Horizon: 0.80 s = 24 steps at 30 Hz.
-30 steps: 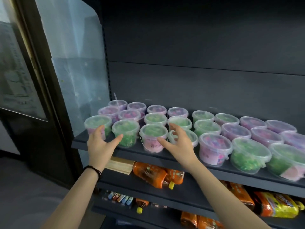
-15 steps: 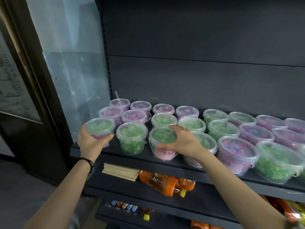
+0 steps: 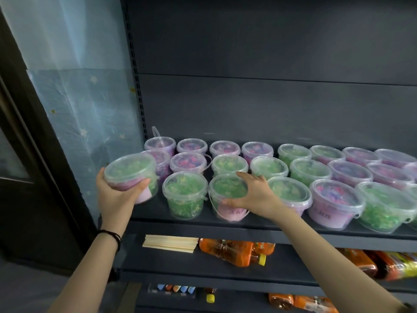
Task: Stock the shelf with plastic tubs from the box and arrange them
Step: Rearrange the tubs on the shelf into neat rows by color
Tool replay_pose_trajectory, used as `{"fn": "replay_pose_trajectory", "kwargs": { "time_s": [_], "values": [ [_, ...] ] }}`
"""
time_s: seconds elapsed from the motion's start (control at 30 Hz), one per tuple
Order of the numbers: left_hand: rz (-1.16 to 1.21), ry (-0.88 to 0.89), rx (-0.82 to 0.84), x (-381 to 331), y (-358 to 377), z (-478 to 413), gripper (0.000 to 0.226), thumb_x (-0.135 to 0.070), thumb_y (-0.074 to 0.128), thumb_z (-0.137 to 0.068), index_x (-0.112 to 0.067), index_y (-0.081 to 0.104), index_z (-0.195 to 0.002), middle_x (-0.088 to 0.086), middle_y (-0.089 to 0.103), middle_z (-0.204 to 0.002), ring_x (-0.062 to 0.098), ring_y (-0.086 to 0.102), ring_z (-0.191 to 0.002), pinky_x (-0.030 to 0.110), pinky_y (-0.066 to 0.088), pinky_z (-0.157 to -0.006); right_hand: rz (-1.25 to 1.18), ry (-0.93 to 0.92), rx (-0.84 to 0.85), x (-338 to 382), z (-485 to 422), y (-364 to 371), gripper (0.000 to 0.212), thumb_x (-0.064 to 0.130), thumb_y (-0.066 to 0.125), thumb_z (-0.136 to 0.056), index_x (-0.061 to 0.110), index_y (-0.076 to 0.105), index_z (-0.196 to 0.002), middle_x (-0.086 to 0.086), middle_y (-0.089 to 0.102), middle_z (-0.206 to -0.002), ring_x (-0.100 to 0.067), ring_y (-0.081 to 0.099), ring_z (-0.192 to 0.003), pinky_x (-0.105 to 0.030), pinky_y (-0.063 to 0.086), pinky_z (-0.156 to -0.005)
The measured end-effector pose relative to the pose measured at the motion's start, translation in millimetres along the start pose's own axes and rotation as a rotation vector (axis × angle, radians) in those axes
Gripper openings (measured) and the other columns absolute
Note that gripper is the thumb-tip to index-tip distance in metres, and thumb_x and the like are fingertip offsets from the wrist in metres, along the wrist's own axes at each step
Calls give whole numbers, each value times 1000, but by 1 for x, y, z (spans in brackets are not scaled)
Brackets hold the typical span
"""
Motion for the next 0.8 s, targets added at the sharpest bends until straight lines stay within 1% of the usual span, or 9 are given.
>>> {"fn": "replay_pose_trajectory", "kwargs": {
  "time_s": [0.13,0.17,0.23,0.3,0.43,0.5,0.57,0.7,0.8],
  "values": [
    [115,78,142,-40,32,-6,87,-42,89,-53,-39,39,-125,-21,54,-118,-13,56,-104,7,47,-82,-80,8,-58,5,5,6,101,55,78,-67,22,29,-149,-3,40,-146,-25,27,-134,-41,31,-110],
    [137,75,183,-44,43,-4,91,-43,90,-52,-37,40,-127,-20,54,-119,-12,56,-105,9,48,-83,-111,6,-77,5,7,8,101,53,79,-67,22,28,-148,-3,38,-147,-24,27,-135,-42,31,-110],
    [151,59,253,-42,64,2,98,-39,93,-53,-27,39,-135,-14,56,-124,-1,58,-111,21,50,-91,-177,9,-120,4,10,10,103,50,81,-67,21,25,-149,-2,34,-149,-23,26,-137,-44,31,-112],
    [129,61,291,-38,79,10,98,-34,93,-56,-25,39,-138,-10,54,-127,6,56,-116,29,50,-96,-278,34,-155,-1,14,12,109,47,83,-65,18,21,-150,0,31,-150,-18,27,-138,-43,31,-113],
    [142,47,353,-31,94,20,102,-48,90,-51,-30,38,-137,-15,53,-127,-3,54,-115,20,49,-93,-536,95,-160,-12,21,27,125,49,87,-54,17,15,-151,6,34,-147,-3,33,-129,-25,31,-108],
    [172,27,422,-27,101,23,102,-50,90,-53,-28,39,-139,-14,55,-129,-1,54,-118,26,47,-99,-630,133,-168,-18,24,35,135,56,85,-45,17,11,-152,5,34,-148,-6,35,-131,-28,33,-110],
    [151,23,487,-22,103,25,105,-53,87,-51,-29,37,-140,-17,53,-132,-3,51,-121,25,45,-100,-707,157,-184,-23,25,42,141,58,85,-41,19,8,-153,5,34,-148,-11,36,-135,-32,34,-111],
    [107,-8,535,0,95,31,114,-49,91,-49,-29,32,-144,-13,48,-138,-2,47,-125,25,43,-99,-706,141,-196,-24,28,55,136,50,90,-47,28,5,-151,14,32,-143,-4,33,-132,-24,30,-108],
    [105,-61,616,10,99,42,106,-43,89,-49,-41,28,-135,-21,49,-130,-11,52,-114,14,47,-87,-681,162,-259,-30,28,56,126,38,91,-54,27,11,-150,15,39,-137,-3,38,-125,-19,33,-101]
  ]
}}
Point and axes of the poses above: each hand's wrist, its own z-axis away from the middle knuckle, its own y-axis out of the palm, x = y × z, the point moved 9 cm from there along -z, towards the middle knuckle
